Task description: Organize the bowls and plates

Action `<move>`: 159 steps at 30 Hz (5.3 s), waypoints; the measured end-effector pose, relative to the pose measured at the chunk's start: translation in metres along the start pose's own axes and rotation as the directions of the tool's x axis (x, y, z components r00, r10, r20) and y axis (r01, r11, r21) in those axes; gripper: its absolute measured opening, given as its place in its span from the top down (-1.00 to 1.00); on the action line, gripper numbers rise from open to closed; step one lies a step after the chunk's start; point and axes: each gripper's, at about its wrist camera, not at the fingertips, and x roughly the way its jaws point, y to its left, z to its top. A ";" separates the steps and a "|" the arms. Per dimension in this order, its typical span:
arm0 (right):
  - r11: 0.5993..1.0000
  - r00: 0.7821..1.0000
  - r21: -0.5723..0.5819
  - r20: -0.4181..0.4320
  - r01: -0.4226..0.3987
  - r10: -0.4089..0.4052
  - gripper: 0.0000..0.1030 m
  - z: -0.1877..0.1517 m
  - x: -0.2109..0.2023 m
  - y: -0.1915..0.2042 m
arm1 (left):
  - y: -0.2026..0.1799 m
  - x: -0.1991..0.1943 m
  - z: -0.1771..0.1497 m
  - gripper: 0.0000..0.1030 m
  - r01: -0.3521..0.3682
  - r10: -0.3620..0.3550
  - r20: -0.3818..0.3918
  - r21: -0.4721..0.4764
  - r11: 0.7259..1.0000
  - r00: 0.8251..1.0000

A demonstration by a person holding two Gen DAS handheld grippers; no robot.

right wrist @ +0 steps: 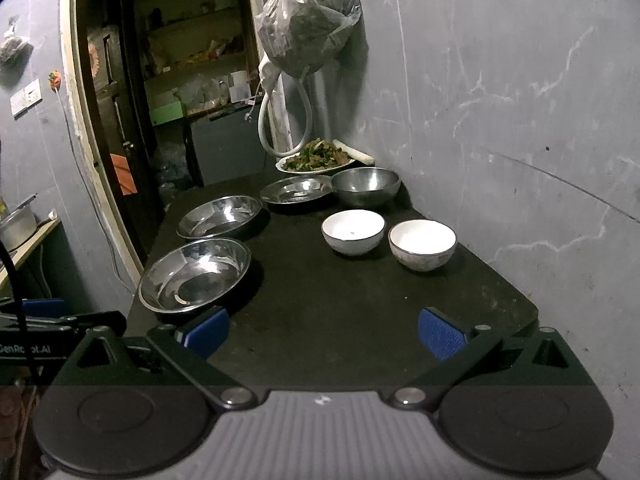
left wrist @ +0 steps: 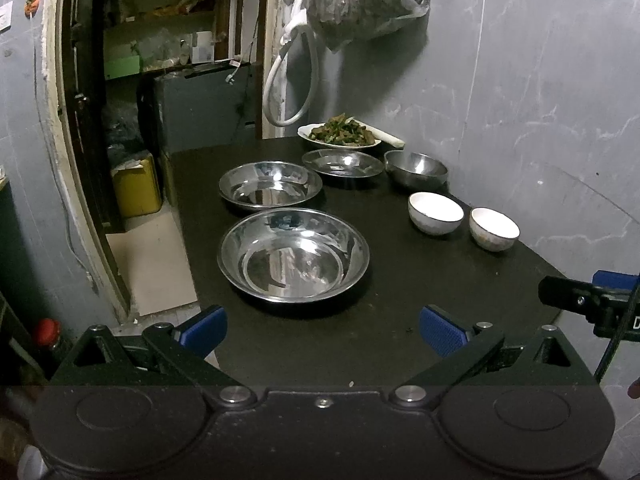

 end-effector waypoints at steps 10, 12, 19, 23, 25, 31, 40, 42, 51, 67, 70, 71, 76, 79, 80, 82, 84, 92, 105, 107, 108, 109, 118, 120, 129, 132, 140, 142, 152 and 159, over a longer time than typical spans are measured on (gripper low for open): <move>1.000 0.999 -0.007 -0.033 -0.014 0.014 -1.00 0.008 0.018 -0.006 | 0.002 0.015 0.005 -0.99 -0.014 0.013 -0.039 -0.019 1.000 0.999; 1.000 0.999 -0.011 -0.045 -0.019 0.019 -1.00 0.010 0.024 -0.006 | 0.004 0.020 0.007 -0.99 -0.037 0.036 -0.047 -0.034 0.999 0.998; 0.997 0.995 -0.046 -0.080 -0.065 0.061 -1.00 0.026 0.050 -0.002 | 0.023 0.038 0.022 -0.99 -0.116 0.108 -0.071 -0.113 0.987 0.992; 0.991 0.990 -0.069 -0.097 -0.113 0.106 -1.00 0.037 0.072 0.002 | 0.033 0.052 0.032 -0.99 -0.157 0.146 -0.086 -0.141 0.978 0.986; 0.988 0.985 -0.074 -0.109 -0.139 0.131 -1.00 0.040 0.084 0.004 | 0.040 0.060 0.037 -0.99 -0.181 0.166 -0.104 -0.153 0.972 0.981; 0.976 0.972 -0.072 -0.135 -0.205 0.194 -1.00 0.045 0.113 0.013 | 0.062 0.077 0.053 -0.99 -0.256 0.229 -0.150 -0.196 0.947 0.962; 0.967 0.959 -0.073 -0.167 -0.242 0.228 -1.00 0.063 0.155 0.035 | 0.098 0.109 0.095 -0.99 -0.280 0.254 -0.156 -0.171 0.945 0.954; 0.967 0.961 -0.078 -0.158 -0.242 0.227 -1.00 0.070 0.165 0.041 | 0.105 0.120 0.104 -0.99 -0.266 0.245 -0.144 -0.156 0.951 0.959; 0.978 0.977 -0.114 -0.147 -0.172 0.155 -1.00 0.099 0.217 0.067 | 0.138 0.192 0.138 -0.99 -0.176 0.155 -0.140 -0.150 0.973 0.978; 0.981 0.971 -0.138 -0.217 -0.135 0.103 -0.99 0.118 0.304 0.102 | 0.168 0.271 0.154 -0.83 -0.041 0.014 -0.147 -0.185 0.982 0.989; 0.982 0.966 -0.125 -0.232 -0.145 0.113 -0.98 0.118 0.314 0.105 | 0.168 0.275 0.154 -0.72 -0.019 -0.011 -0.153 -0.194 0.981 0.988; 0.982 0.965 -0.119 -0.236 -0.149 0.118 -0.94 0.119 0.317 0.106 | 0.168 0.276 0.154 -0.65 -0.016 -0.014 -0.154 -0.192 0.981 0.988; 0.983 0.954 -0.087 -0.267 -0.161 0.133 -0.74 0.117 0.332 0.110 | 0.162 0.283 0.153 -0.36 0.004 -0.037 -0.176 -0.182 0.983 0.984; 0.983 0.950 -0.086 -0.282 -0.161 0.131 -0.60 0.117 0.340 0.113 | 0.163 0.287 0.152 -0.06 0.011 -0.051 -0.192 -0.204 0.979 0.980; 0.983 0.949 -0.082 -0.286 -0.162 0.132 -0.56 0.117 0.341 0.114 | 0.165 0.288 0.151 0.09 0.015 -0.057 -0.196 -0.211 0.977 0.979; 0.984 0.946 -0.072 -0.294 -0.165 0.137 -0.47 0.116 0.344 0.114 | 0.167 0.290 0.150 0.23 0.021 -0.067 -0.200 -0.225 0.974 0.977; 0.984 0.945 -0.071 -0.297 -0.164 0.136 -0.37 0.116 0.346 0.115 | 0.169 0.291 0.149 0.39 0.018 -0.066 -0.199 -0.235 0.972 0.978; 0.986 0.948 -0.108 -0.307 -0.125 0.087 0.18 0.112 0.347 0.120 | 0.182 0.288 0.146 0.79 0.013 -0.069 -0.195 -0.275 0.961 0.978; 0.973 0.969 -0.178 -0.222 -0.149 0.108 0.35 0.122 0.315 0.131 | 0.178 0.234 0.153 0.79 -0.004 -0.023 -0.094 -0.278 0.960 0.995; 0.971 0.970 -0.179 -0.207 -0.162 0.124 0.35 0.124 0.303 0.131 | 0.173 0.220 0.152 0.78 -0.004 -0.018 -0.078 -0.278 0.961 0.997; 0.969 0.971 -0.182 -0.200 -0.168 0.131 0.35 0.125 0.297 0.130 | 0.171 0.213 0.151 0.78 -0.005 -0.016 -0.074 -0.277 0.961 0.997; 0.967 0.972 -0.185 -0.194 -0.173 0.136 0.35 0.125 0.291 0.130 | 0.168 0.208 0.150 0.78 -0.007 -0.013 -0.072 -0.274 0.962 0.997; 0.955 0.965 -0.195 -0.182 -0.224 0.189 0.35 0.115 0.240 0.114 | 0.136 0.162 0.132 0.77 -0.037 0.018 -0.076 -0.255 0.966 0.997; 0.952 0.964 -0.203 -0.183 -0.230 0.194 0.35 0.112 0.232 0.110 | 0.130 0.156 0.125 0.77 -0.048 0.027 -0.089 -0.247 0.968 0.996; 0.935 0.953 -0.239 -0.218 -0.262 0.212 0.34 0.085 0.206 0.097 | 0.110 0.137 0.091 0.75 -0.089 0.050 -0.162 -0.242 0.966 0.985; 0.927 0.946 -0.250 -0.238 -0.280 0.221 0.34 0.075 0.200 0.094 | 0.105 0.132 0.081 0.75 -0.106 0.063 -0.189 -0.227 0.968 0.980; 0.900 0.942 -0.328 -0.268 -0.287 0.203 0.31 0.050 0.188 0.096 | 0.094 0.131 0.063 0.74 -0.147 0.102 -0.232 -0.184 0.972 0.967; 0.897 0.941 -0.336 -0.273 -0.287 0.199 0.31 0.047 0.187 0.097 | 0.093 0.131 0.061 0.74 -0.153 0.108 -0.239 -0.181 0.972 0.965; 0.884 0.938 -0.372 -0.300 -0.285 0.176 0.21 0.037 0.188 0.104 | 0.087 0.140 0.060 0.71 -0.185 0.143 -0.289 -0.122 0.975 0.946; 0.877 0.939 -0.387 -0.296 -0.284 0.173 0.11 0.033 0.187 0.107 | 0.087 0.139 0.059 0.67 -0.186 0.147 -0.295 -0.110 0.976 0.944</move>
